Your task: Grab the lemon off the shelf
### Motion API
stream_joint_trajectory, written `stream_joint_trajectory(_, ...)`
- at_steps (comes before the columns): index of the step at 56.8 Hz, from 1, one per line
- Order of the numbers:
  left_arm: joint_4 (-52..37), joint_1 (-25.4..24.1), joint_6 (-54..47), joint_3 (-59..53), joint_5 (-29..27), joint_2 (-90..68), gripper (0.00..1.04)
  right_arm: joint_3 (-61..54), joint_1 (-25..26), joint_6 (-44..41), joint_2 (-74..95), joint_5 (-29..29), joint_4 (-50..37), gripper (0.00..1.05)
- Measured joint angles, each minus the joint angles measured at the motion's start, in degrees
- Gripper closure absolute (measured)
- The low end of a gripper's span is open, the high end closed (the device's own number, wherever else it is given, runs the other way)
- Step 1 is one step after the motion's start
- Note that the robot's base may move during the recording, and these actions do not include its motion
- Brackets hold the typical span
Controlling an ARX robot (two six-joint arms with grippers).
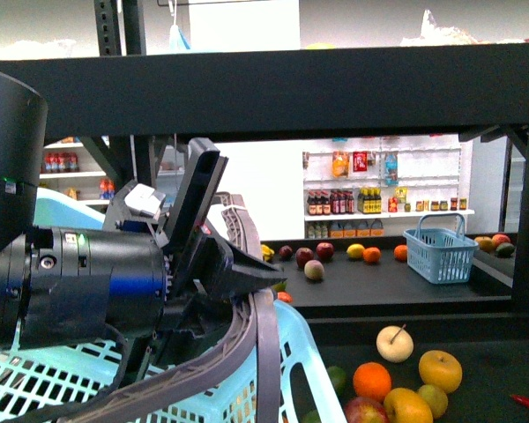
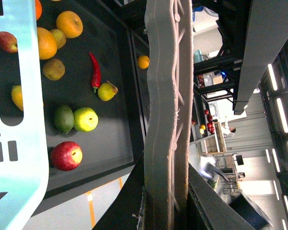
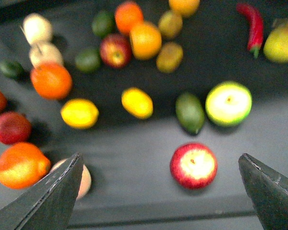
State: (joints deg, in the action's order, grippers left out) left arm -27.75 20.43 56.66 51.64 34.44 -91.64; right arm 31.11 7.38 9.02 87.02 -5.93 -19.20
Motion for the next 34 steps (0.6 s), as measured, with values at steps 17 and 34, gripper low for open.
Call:
stream_joint_trajectory(17,0.00,0.00,0.04,0.04,-0.09,-0.09,0.92,28.44,-4.87,-16.04,33.44,-2.21,2.03,0.07)
stream_joint_trajectory(34,0.00,0.00,0.04,0.04,-0.02,-0.09,0.92,46.69,-4.55,-24.37,51.36,-7.58,8.35,0.07)
